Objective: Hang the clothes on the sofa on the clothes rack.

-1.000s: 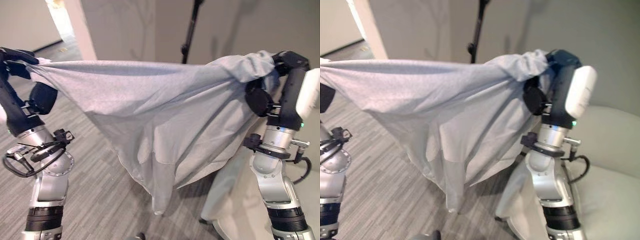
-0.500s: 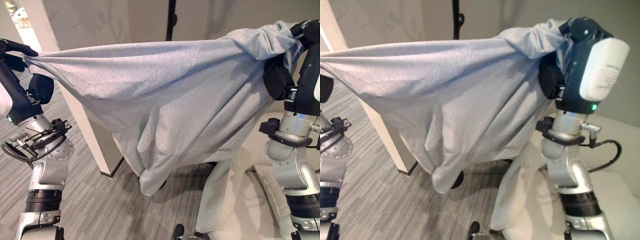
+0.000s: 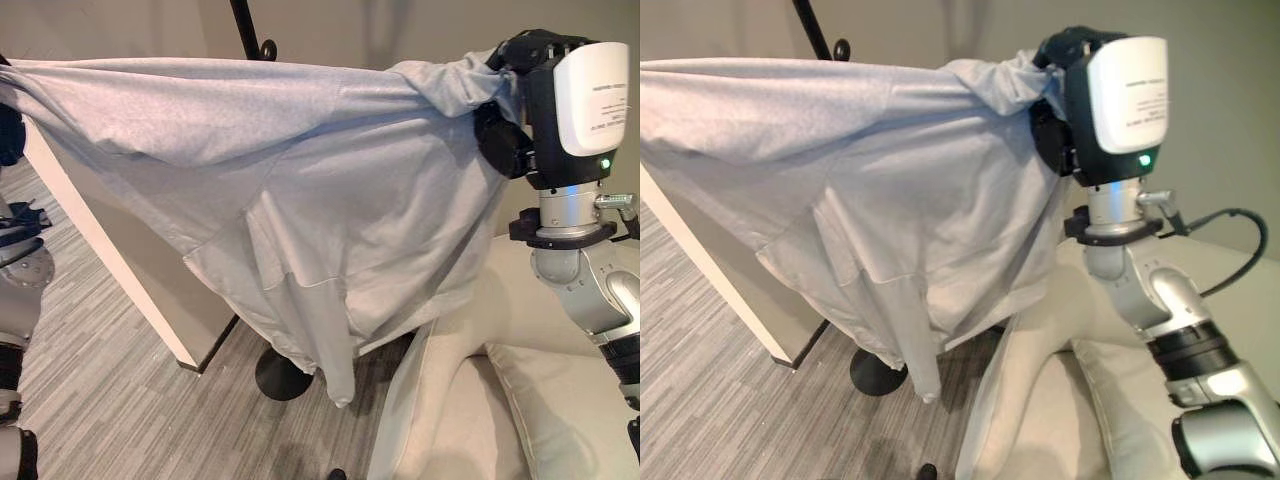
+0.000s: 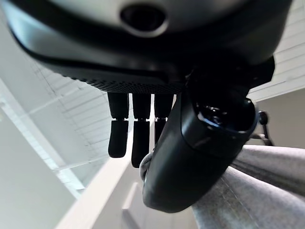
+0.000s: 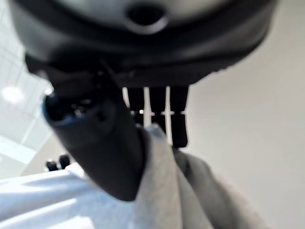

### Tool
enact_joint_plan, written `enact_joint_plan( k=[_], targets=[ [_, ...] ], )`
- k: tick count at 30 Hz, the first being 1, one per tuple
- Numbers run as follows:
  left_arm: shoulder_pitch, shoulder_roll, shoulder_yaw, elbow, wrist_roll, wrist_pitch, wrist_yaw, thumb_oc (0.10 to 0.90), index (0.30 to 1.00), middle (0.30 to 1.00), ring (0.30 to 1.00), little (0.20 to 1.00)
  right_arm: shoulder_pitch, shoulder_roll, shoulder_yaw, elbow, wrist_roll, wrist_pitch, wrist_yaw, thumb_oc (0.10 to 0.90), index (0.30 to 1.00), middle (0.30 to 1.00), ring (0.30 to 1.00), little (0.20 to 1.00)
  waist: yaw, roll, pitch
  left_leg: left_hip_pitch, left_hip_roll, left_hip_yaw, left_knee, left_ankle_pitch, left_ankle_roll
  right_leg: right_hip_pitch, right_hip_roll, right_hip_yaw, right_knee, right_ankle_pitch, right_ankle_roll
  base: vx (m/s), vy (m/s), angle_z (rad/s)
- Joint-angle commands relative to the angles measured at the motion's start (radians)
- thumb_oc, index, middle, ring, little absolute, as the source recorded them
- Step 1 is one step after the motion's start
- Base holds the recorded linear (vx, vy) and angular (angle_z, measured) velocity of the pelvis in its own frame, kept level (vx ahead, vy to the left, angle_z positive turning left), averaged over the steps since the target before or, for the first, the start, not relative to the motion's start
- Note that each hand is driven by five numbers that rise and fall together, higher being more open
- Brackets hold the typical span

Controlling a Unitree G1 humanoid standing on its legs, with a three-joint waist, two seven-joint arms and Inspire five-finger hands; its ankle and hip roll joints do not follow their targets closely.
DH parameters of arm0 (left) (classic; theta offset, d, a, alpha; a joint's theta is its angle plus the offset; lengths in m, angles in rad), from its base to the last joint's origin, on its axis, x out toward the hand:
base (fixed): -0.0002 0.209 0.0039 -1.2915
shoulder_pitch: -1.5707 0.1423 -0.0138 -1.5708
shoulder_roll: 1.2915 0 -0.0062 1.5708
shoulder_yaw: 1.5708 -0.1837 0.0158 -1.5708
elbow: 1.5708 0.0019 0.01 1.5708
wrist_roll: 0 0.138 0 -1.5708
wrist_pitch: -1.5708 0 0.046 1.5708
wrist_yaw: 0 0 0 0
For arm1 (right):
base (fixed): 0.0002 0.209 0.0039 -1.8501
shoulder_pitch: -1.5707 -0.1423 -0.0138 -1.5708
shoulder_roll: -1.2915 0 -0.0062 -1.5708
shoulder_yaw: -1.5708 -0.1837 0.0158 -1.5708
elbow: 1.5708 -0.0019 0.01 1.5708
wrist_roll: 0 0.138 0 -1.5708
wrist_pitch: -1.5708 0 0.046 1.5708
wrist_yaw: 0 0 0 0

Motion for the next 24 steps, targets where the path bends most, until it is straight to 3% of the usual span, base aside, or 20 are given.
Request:
enact_joint_plan(
  k=[1, 4, 5, 8, 10, 12, 13, 19, 24],
  targets=[
    [-0.044, 0.097, 0.082, 0.119, -0.038, 0.072, 0.033, 0.400, 0.300, 0.300, 0.300, 0.300, -0.097, -0.063, -0.139, 0.108, 0.078, 0.033, -0.034, 0.400, 0.300, 0.300, 0.300, 0.300, 0.037, 0.046, -0.079, 0.001, -0.055, -0.049, -0.093, 0.130, 0.061, 0.078, -0.143, 0.029, 0.014, -0.071, 0.200, 0.08, 0.132, -0.23],
    [-0.042, 0.114, 0.058, 0.174, -0.033, 0.077, 0.015, 0.400, 0.300, 0.300, 0.300, 0.300, -0.098, -0.067, -0.131, 0.126, 0.086, 0.037, -0.021, 0.400, 0.300, 0.300, 0.300, 0.300, 0.024, 0.058, -0.098, 0.033, -0.062, -0.049, -0.145, 0.137, 0.057, 0.088, -0.149, 0.030, 0.013, -0.071, 0.208, 0.12, 0.185, -0.32],
    [-0.047, 0.111, 0.005, 0.249, -0.037, 0.077, -0.015, 0.400, 0.300, 0.300, 0.300, 0.300, -0.114, -0.067, -0.102, 0.141, 0.097, 0.042, -0.009, 0.400, 0.300, 0.300, 0.300, 0.300, 0.016, 0.057, -0.125, 0.055, -0.086, -0.031, -0.159, 0.123, 0.066, 0.087, -0.174, 0.040, 0.013, -0.059, 0.221, 0.21, 0.348, -0.09],
    [-0.118, 0.092, -0.132, 0.376, -0.031, 0.067, -0.060, 0.400, 0.300, 0.300, 0.300, 0.300, -0.222, -0.088, 0.004, 0.319, 0.117, 0.071, 0.002, 0.400, 0.300, 0.300, 0.300, 0.300, 0.019, 0.047, -0.136, 0.067, -0.120, -0.003, -0.159, 0.101, 0.091, 0.077, -0.211, 0.062, 0.021, -0.037, 0.241, 0.17, 0.311, -0.11],
    [-0.200, 0.095, -0.182, 0.365, -0.043, 0.079, -0.058, 0.400, 0.300, 0.300, 0.300, 0.300, -0.346, -0.108, 0.057, 0.489, 0.144, 0.133, -0.015, 0.400, 0.300, 0.300, 0.300, 0.300, 0.022, 0.038, -0.140, 0.069, -0.137, 0.011, -0.159, 0.086, 0.104, 0.069, -0.231, 0.069, 0.022, -0.027, 0.256, 0.14, 0.199, 0.12],
    [-0.264, 0.107, -0.239, 0.449, -0.056, 0.072, -0.064, 0.400, 0.300, 0.300, 0.300, 0.300, -0.403, -0.111, 0.108, 0.564, 0.154, 0.133, -0.015, 0.400, 0.300, 0.300, 0.300, 0.300, 0.020, 0.037, -0.141, 0.071, -0.140, 0.015, -0.159, 0.082, 0.106, 0.069, -0.234, 0.071, 0.024, -0.025, 0.260, 0.10, 0.076, 0.36],
    [-0.342, 0.093, -0.320, 0.499, -0.064, 0.081, -0.091, 0.400, 0.300, 0.300, 0.300, 0.300, -0.480, -0.098, 0.185, 0.676, 0.184, 0.140, 0.008, 0.400, 0.300, 0.300, 0.300, 0.300, 0.016, 0.032, -0.138, 0.078, -0.143, 0.016, -0.159, 0.078, 0.112, 0.068, -0.234, 0.074, 0.031, -0.026, 0.261, 0.12, 0.065, 0.32],
    [-0.400, 0.048, -0.388, 0.581, -0.064, 0.107, -0.128, 0.400, 0.300, 0.300, 0.300, 0.300, -0.539, -0.061, 0.246, 0.881, 0.230, 0.160, 0.048, 0.400, 0.300, 0.300, 0.300, 0.300, 0.017, 0.021, -0.118, 0.066, -0.139, 0.005, -0.159, 0.079, 0.115, 0.048, -0.227, 0.069, 0.039, -0.025, 0.262, 0.05, 0.021, -0.03],
    [-0.300, 0.004, -0.344, 0.563, -0.052, 0.108, -0.146, 0.400, 0.300, 0.300, 0.300, 0.300, -0.462, -0.034, 0.226, 0.805, 0.220, 0.161, 0.091, 0.400, 0.300, 0.300, 0.300, 0.300, 0.017, 0.013, -0.099, 0.048, -0.135, -0.001, -0.159, 0.083, 0.116, 0.033, -0.224, 0.068, 0.036, -0.024, 0.259, 0.00, 0.000, -0.03]
  ],
)
